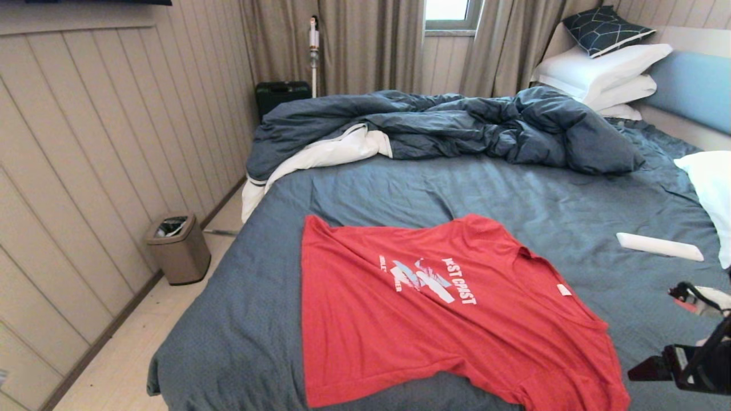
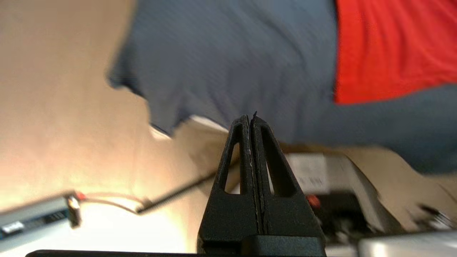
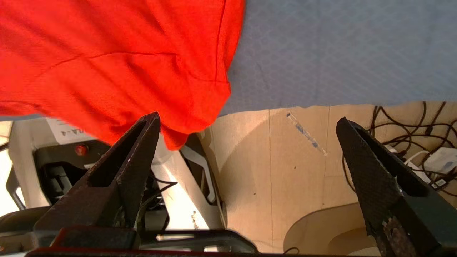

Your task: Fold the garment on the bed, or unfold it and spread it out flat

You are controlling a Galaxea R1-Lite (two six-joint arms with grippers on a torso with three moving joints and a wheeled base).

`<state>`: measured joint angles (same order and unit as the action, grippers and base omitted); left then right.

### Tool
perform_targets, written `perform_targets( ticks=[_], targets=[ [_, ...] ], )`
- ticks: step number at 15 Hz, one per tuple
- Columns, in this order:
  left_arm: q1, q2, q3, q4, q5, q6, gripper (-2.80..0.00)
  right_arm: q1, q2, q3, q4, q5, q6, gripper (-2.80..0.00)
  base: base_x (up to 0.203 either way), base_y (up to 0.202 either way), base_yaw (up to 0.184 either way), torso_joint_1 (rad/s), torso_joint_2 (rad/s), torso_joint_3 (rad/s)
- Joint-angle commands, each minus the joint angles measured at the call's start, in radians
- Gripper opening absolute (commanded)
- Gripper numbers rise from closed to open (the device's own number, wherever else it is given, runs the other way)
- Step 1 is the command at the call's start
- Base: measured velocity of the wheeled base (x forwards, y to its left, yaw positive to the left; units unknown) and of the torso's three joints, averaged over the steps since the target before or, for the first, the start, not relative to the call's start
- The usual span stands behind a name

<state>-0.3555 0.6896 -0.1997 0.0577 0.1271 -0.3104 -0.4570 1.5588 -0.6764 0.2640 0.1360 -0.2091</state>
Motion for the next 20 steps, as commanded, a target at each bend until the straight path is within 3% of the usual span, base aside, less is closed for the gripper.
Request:
perform_targets(
  ticks=[1,5,12,13,20],
  targets=[
    [0.000,-0.157,0.040,0.001,0.037,0.011,-2.80,0.019,0.080,0.025,-0.046,0.000,-0.002,0.00,0.000,0.000,0.000,0.000,0.00,0.000],
    [0.000,-0.305,0.087,0.079,0.066,0.044,-2.80,0.027,0.213,0.046,-0.183,-0.001,-0.001,0.00,0.000,0.000,0.000,0.000,0.00,0.000],
    [0.000,-0.324,0.102,0.099,0.052,0.045,-2.80,0.042,0.373,0.035,-0.337,0.005,0.002,0.00,0.000,0.000,0.000,0.000,0.00,0.000],
    [0.000,-0.323,0.103,0.099,0.050,0.047,-2.80,0.048,0.381,0.034,-0.338,0.004,0.002,-2.80,0.000,0.000,0.000,0.000,0.00,0.000],
    [0.000,-0.328,0.117,0.097,0.000,0.050,-2.80,0.077,0.379,0.030,-0.351,0.002,0.012,-2.80,0.000,0.000,0.000,0.000,0.00,0.000]
  ],
)
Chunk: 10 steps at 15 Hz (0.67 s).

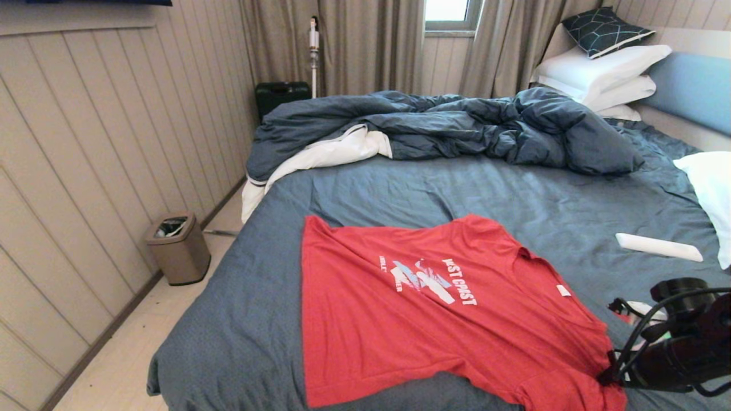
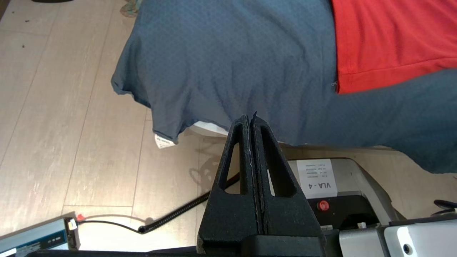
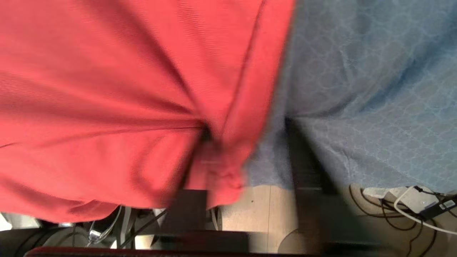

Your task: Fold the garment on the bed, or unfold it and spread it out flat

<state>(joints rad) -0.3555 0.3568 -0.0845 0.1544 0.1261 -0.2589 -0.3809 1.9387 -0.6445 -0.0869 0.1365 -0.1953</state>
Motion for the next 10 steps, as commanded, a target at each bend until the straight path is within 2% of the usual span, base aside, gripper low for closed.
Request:
perform_targets(
  ticks=[1,3,5,10],
  targets=[
    [0.000,0.005,0.002,0.000,0.001,-0.002,-2.80,-0.003,-0.012,-0.009,0.001,0.001,-0.001,-2.80,0.000,0.000,0.000,0.000,0.00,0.000],
    [0.000,0.005,0.002,0.000,-0.026,-0.003,-2.80,-0.012,-0.041,-0.028,0.004,-0.002,-0.007,-2.80,0.000,0.000,0.000,0.000,0.00,0.000],
    [0.000,0.007,0.002,0.000,-0.045,-0.003,-2.80,-0.056,-0.047,-0.047,0.005,-0.004,-0.017,-2.80,0.000,0.000,0.000,0.000,0.00,0.000],
    [0.000,0.004,0.000,0.000,-0.049,-0.003,-2.80,-0.216,-0.039,-0.113,0.010,-0.006,-0.091,-2.80,0.000,0.000,0.000,0.000,0.00,0.000]
  ],
)
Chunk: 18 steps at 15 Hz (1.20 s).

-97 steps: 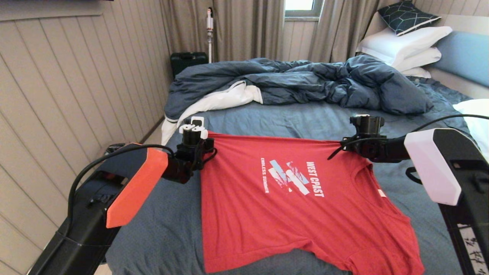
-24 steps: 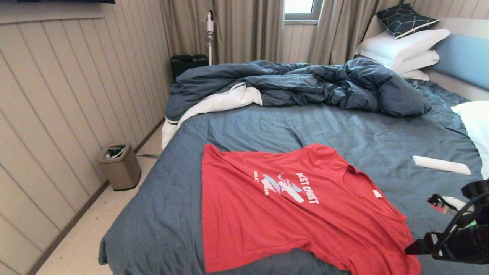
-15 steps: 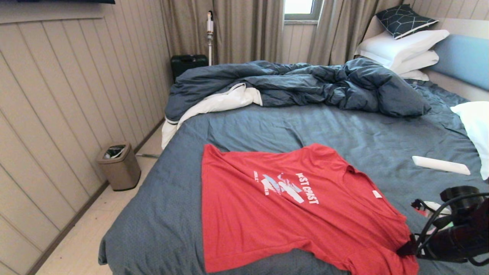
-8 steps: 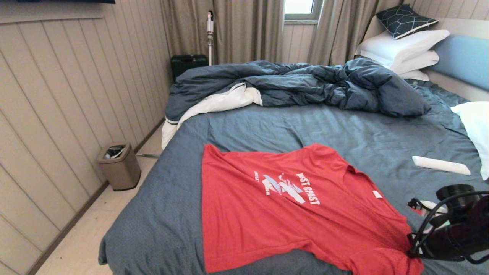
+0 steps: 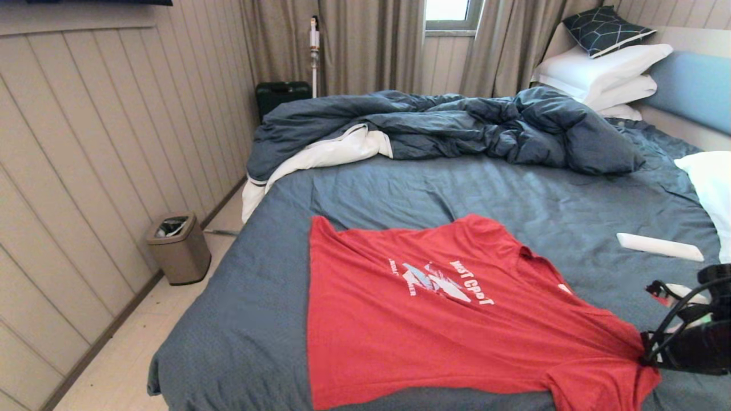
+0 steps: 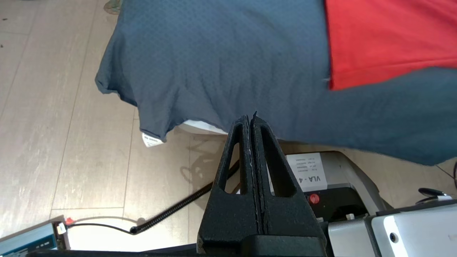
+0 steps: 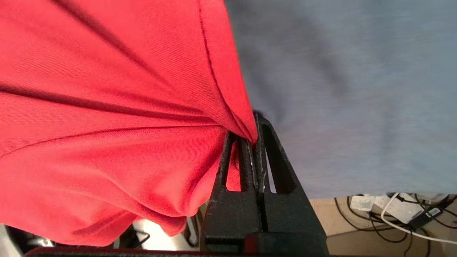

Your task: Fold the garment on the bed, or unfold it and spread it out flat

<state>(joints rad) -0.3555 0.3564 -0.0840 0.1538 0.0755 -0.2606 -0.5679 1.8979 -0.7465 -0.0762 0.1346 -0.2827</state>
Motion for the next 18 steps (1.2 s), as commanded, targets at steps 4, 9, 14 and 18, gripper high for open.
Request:
perform_targets(
  ticks=[4,9,14,18],
  targets=[
    [0.000,-0.005,0.000,0.001,0.001,0.000,-2.80,-0.065,0.036,-0.039,-0.001,-0.004,-0.017,-2.80,0.000,0.000,0.000,0.000,0.00,0.000],
    [0.000,-0.008,0.000,0.003,0.001,-0.002,-2.80,-0.051,0.033,-0.020,-0.004,-0.001,-0.025,0.00,0.000,0.000,0.000,0.000,0.00,0.000],
    [0.000,-0.010,-0.017,0.004,0.001,-0.002,-2.80,-0.107,-0.118,0.006,0.011,0.106,-0.027,0.00,0.000,0.000,0.000,0.000,0.00,0.000],
    [0.000,-0.009,-0.130,0.053,0.018,-0.003,-2.80,-0.131,-0.413,0.007,0.158,0.227,-0.023,0.00,0.000,0.000,0.000,0.000,0.00,0.000]
  ],
)
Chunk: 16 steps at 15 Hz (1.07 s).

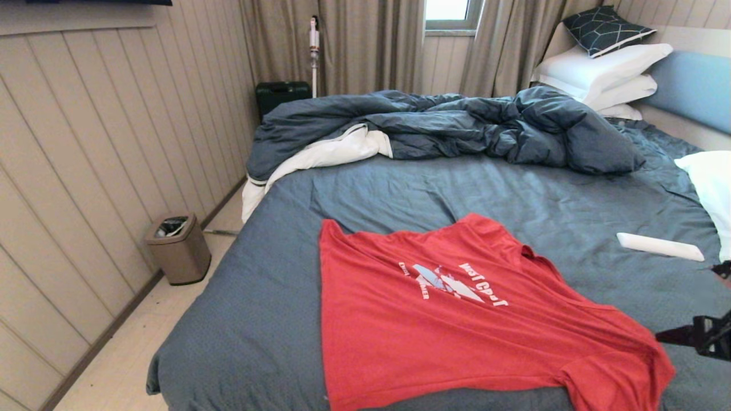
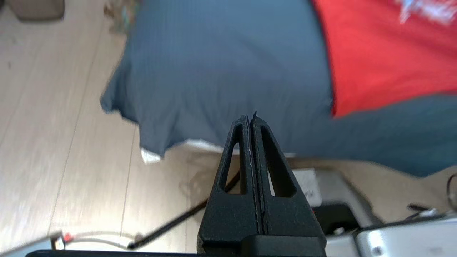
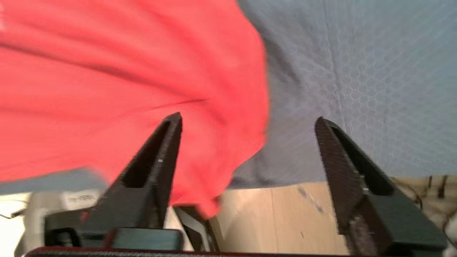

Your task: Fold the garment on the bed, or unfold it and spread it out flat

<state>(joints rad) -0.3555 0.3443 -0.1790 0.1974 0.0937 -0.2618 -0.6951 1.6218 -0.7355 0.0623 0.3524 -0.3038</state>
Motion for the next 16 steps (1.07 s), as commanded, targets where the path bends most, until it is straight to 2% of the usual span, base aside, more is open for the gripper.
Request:
perform_targets(
  ticks=[1,4,6,7,8,9,10,11,13,15,16],
  targets=[
    [0.000,0.000,-0.087,0.051,0.005,-0.002,-2.80,-0.004,-0.241,-0.017,0.087,0.035,0.001,0.00,0.000,0.000,0.000,0.000,0.00,0.000],
    [0.001,-0.010,-0.147,0.116,0.047,0.000,-2.80,0.002,-0.446,-0.058,0.316,0.096,0.004,0.00,0.000,0.000,0.000,0.000,0.00,0.000],
    [0.005,-0.023,-0.222,0.186,0.063,0.001,-2.80,0.000,-0.524,-0.041,0.374,0.127,0.008,0.00,0.000,0.000,0.000,0.000,0.00,0.000],
    [0.006,-0.051,-0.260,0.261,0.066,0.000,-2.80,0.002,-0.576,-0.027,0.403,0.136,0.010,0.00,0.000,0.000,0.000,0.000,0.00,0.000],
    [0.008,-0.066,-0.275,0.335,0.081,-0.003,-2.80,0.005,-0.652,-0.011,0.429,0.144,0.011,-2.80,0.000,0.000,0.000,0.000,0.00,0.000],
    [0.012,-0.068,-0.266,0.368,0.110,-0.010,-2.80,0.009,-0.739,0.012,0.456,0.155,0.011,-2.80,0.000,0.000,0.000,0.000,0.00,0.000],
    [0.012,-0.067,-0.241,0.364,0.112,-0.005,-2.80,0.029,-0.819,0.042,0.480,0.165,0.012,-2.80,0.000,0.000,0.000,0.000,0.00,0.000],
    [0.011,-0.067,-0.217,0.321,0.104,0.001,-2.80,0.077,-0.871,0.068,0.509,0.172,0.012,-2.80,0.000,0.000,0.000,0.000,0.00,0.000],
    [0.010,-0.066,-0.202,0.251,0.026,0.008,-2.80,0.237,-0.891,0.098,0.578,0.178,0.013,-2.80,0.000,0.000,0.000,0.000,0.00,0.000],
    [0.017,-0.065,-0.237,0.282,-0.036,0.008,-2.80,0.375,-0.899,0.128,0.627,0.184,0.016,-2.80,0.000,0.000,0.000,0.000,0.00,0.000],
    [0.030,-0.066,-0.276,0.336,-0.046,0.006,-2.80,0.418,-0.933,0.160,0.638,0.186,0.022,-2.80,0.000,0.000,0.000,0.000,0.00,0.000]
  ],
)
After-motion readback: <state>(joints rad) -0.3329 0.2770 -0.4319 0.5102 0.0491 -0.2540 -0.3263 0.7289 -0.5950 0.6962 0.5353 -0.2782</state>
